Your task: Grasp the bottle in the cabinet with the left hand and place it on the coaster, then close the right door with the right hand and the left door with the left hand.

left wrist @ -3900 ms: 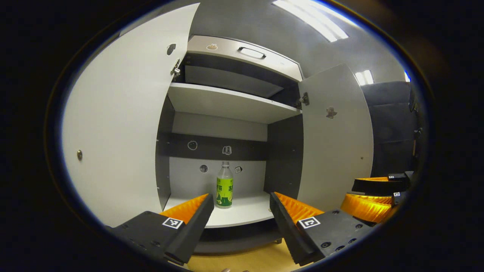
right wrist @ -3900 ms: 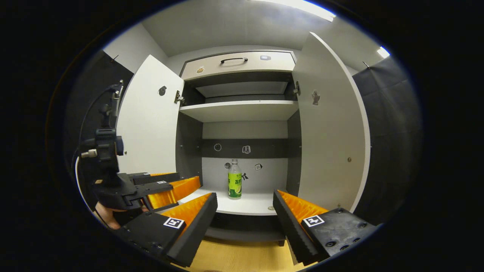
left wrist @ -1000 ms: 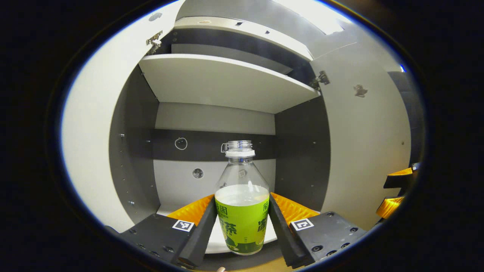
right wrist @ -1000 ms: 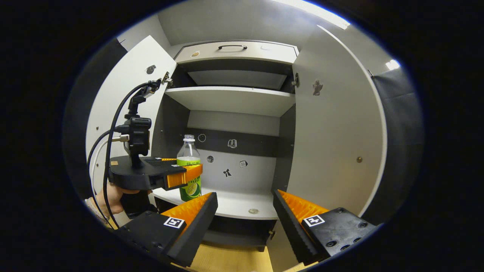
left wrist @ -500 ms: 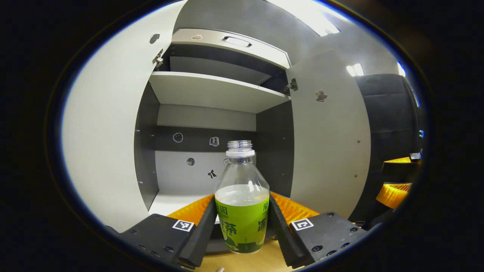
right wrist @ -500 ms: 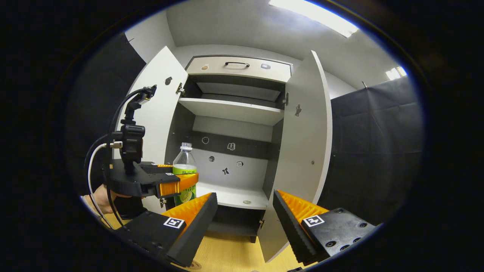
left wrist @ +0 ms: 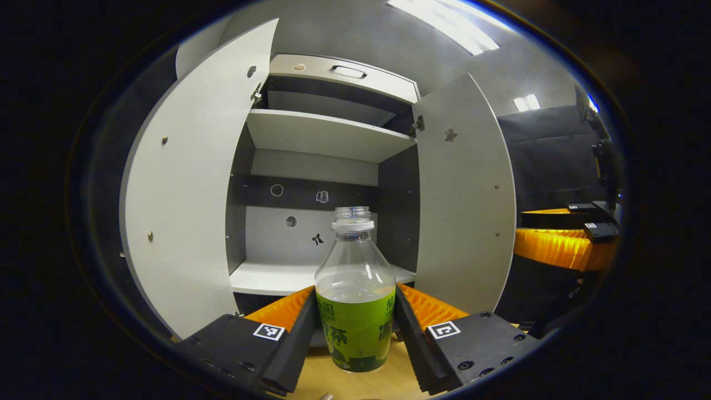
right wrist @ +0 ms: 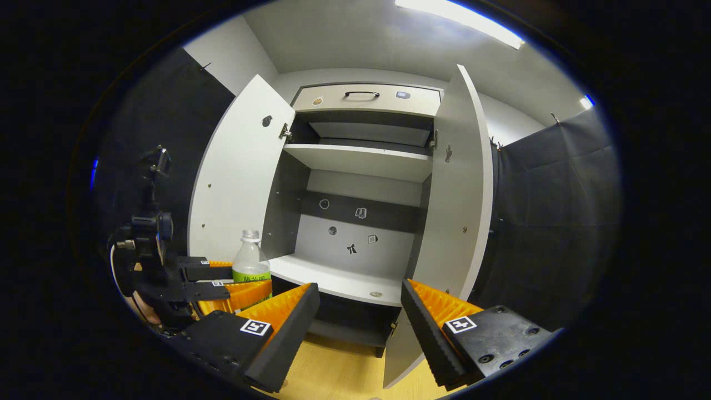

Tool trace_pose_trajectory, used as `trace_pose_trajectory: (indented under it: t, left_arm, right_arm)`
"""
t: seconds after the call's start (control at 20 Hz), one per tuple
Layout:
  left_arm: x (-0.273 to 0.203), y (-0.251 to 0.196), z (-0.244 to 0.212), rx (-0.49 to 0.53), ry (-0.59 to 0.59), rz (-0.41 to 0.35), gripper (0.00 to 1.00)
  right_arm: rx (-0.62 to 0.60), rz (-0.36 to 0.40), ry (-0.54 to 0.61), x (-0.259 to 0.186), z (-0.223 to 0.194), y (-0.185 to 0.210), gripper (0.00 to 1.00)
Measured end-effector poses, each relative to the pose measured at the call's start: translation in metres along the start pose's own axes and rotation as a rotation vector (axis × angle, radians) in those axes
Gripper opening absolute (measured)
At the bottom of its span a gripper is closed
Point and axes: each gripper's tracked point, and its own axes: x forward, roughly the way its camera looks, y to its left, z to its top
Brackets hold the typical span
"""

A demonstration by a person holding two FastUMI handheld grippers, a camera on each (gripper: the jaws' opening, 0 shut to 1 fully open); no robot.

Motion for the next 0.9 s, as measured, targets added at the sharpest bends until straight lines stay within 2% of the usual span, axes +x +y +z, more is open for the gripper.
trace_pose_trajectory:
  t: [0.25, 0.4, 0.6, 0.9]
  left_arm:
    - [-0.026, -0.009, -0.071, -0.004, 0.021, 0.073, 0.78]
    - [-0.033, -0.015, -0.113, -0.033, 0.029, 0.085, 0.78]
    - [-0.034, -0.011, -0.160, -0.030, 0.041, 0.114, 0.78]
    - [-0.036, -0.007, -0.216, -0.057, 0.089, 0.117, 0.79]
  right_arm:
    - [-0.038, 0.074, -0.005, -0.005, -0.042, 0.006, 0.98]
    - [-0.027, 0.108, -0.007, -0.012, -0.070, 0.010, 0.98]
    - [-0.035, 0.113, 0.011, -0.011, -0.104, 0.010, 0.98]
    - [-0.017, 0.106, 0.050, -0.005, -0.141, 0.012, 0.98]
